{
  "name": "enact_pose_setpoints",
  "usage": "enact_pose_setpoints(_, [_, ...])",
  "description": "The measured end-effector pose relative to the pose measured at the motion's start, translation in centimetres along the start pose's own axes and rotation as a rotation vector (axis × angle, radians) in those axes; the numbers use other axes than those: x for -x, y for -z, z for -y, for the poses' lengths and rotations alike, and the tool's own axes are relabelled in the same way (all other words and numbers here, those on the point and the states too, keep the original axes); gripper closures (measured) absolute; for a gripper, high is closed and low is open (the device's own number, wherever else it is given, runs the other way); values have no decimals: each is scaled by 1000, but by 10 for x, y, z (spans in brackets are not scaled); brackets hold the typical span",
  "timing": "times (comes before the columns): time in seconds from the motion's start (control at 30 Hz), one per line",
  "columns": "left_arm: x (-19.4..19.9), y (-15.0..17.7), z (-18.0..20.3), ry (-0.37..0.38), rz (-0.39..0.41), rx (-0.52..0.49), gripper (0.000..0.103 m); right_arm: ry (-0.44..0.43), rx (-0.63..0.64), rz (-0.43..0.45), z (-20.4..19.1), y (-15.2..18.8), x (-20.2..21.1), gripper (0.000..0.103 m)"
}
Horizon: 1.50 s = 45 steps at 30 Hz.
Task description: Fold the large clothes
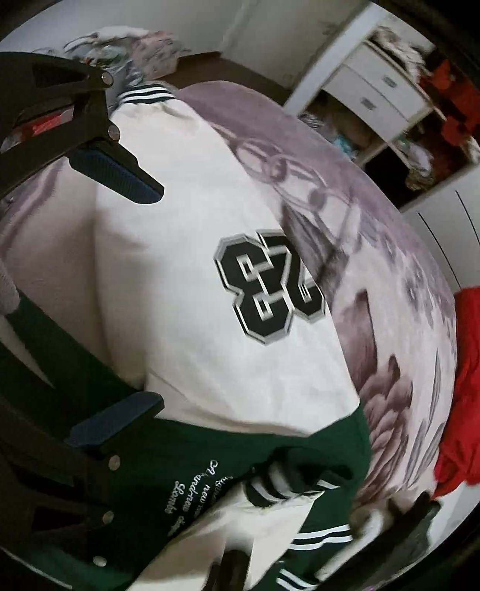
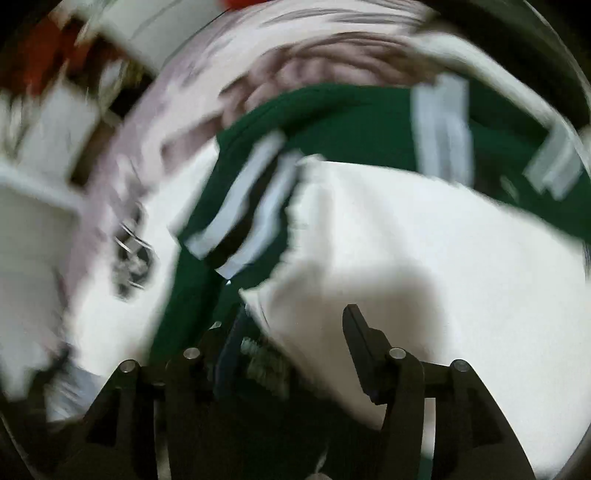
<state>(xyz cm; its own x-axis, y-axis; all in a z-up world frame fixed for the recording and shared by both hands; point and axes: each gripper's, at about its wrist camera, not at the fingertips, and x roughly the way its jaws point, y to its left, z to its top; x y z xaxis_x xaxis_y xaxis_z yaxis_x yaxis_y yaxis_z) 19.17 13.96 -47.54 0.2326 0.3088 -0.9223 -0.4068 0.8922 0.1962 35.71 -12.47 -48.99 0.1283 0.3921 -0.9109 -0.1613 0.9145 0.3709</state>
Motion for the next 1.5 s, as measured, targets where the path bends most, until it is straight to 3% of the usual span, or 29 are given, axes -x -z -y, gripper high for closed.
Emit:
enact_pose_setpoints(0.13, [4,13,-31,21,-63,61,0,82,-284,21,78,58,70,46])
enact_pose_setpoints(0.2, [-1,18,-47,23,-106,85,0,131,-408,-56,123,98,77,46])
enact_pose_setpoints(0.27, [-7,23,-60,1,-132,94,0,172,-448,-80,150,119,72,47])
enact_pose_setpoints(0.4, [-21,35,-81,-51,-168,110,0,413,-540,32,222,150,71,60])
enact_pose_setpoints(0.47, [-28,41,-92,-56,-198,145,0,332,-641,28,251,161,67,62])
enact_pose_setpoints(0.5, [-33,44,-99,-58,-220,165,0,306,-661,29,256,166,67,63])
enact_pose_setpoints(0.63, [-43,57,-131,-61,-279,265,0,362,-622,25,223,176,92,62])
enact_pose_setpoints(0.77, [-49,69,-162,-63,-312,354,0,233,-607,247,179,180,145,62])
enact_pose_setpoints(0.83, [-54,73,-177,-60,-318,400,0,189,-596,307,177,166,146,75])
enact_pose_setpoints(0.87, [-57,75,-184,-55,-322,422,0,179,-600,306,179,157,138,89])
enact_pose_setpoints(0.93, [-67,80,-198,-34,-335,481,0,176,-613,223,189,139,94,91])
enact_pose_setpoints(1.0, [-77,85,-210,7,-350,549,0,184,-654,43,204,139,39,91])
enact_pose_setpoints(1.03, [-83,89,-217,46,-360,594,0,179,-655,23,200,143,28,91])
enact_pose_setpoints(1.1, [-94,96,-229,147,-369,691,0,247,-583,42,177,145,32,89])
enact_pose_setpoints(1.17, [-106,101,-241,257,-362,792,1,242,-558,54,152,148,39,78])
enact_pose_setpoints(1.2, [-112,102,-246,313,-345,841,5,206,-569,78,139,153,44,71])
enact_pose_setpoints(1.23, [-119,103,-253,361,-322,897,22,173,-576,89,128,156,45,69])
enact_pose_setpoints(1.3, [-131,103,-271,373,-279,1002,34,139,-568,90,102,159,41,69])
enact_pose_setpoints(1.37, [-134,103,-288,345,-203,1087,60,128,-526,88,77,154,31,69])
enact_pose_setpoints(1.43, [-135,97,-307,331,-110,1146,94,126,-469,76,56,133,19,69])
enact_pose_setpoints(1.5, [-133,84,-322,344,-31,1163,97,134,-423,62,35,116,3,69])
